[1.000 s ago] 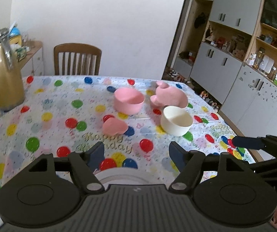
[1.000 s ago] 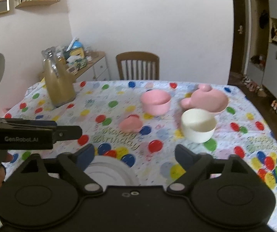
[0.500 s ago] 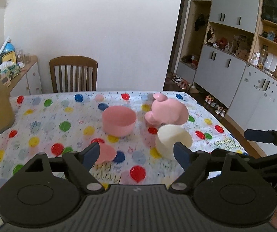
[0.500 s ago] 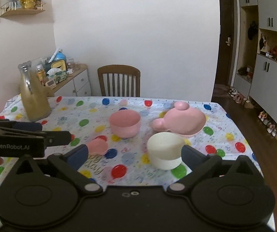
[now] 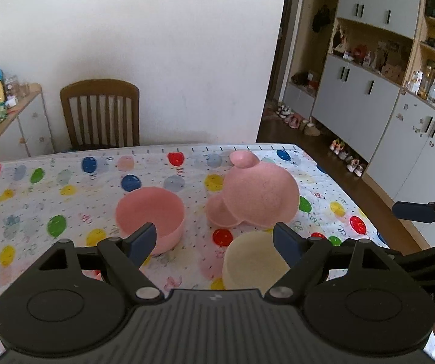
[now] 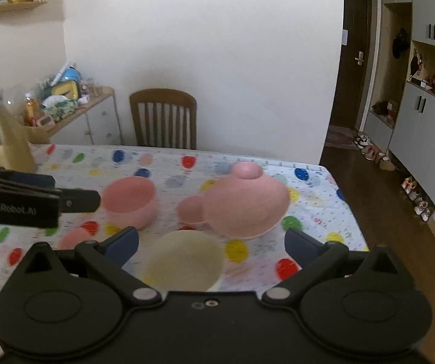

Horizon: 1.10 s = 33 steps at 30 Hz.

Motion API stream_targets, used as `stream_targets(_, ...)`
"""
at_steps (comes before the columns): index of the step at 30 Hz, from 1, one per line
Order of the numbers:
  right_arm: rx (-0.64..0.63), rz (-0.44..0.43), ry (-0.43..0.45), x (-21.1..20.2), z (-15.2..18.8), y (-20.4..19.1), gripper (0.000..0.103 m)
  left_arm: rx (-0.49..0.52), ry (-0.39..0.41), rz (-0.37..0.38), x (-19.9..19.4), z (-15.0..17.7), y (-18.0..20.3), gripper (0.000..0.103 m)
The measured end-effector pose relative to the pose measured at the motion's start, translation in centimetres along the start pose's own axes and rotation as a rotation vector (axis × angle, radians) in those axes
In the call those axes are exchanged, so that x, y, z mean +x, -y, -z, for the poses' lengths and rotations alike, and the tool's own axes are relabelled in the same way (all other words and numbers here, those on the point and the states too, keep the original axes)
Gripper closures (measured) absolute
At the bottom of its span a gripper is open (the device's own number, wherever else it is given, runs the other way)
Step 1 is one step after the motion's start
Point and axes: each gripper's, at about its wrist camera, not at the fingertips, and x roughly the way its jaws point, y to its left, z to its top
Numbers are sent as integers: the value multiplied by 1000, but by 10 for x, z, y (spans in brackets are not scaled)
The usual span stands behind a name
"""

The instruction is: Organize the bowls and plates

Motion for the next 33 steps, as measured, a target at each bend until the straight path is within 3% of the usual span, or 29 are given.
stream_targets(18, 74, 33, -107, 123, -20, 92, 3, 40, -153, -31, 154, -49, 28, 19)
stream_targets(28, 146, 38, -196, 190, -24, 119, 12, 10, -193, -50, 229, -67, 18, 19)
stream_targets(31, 195, 49, -235, 208, -22, 127, 25, 1, -207, -45, 245, -67, 18, 19)
stream_targets(33, 223, 49, -263, 217, -19, 132, 27, -4, -219, -53, 256, -67, 17, 19)
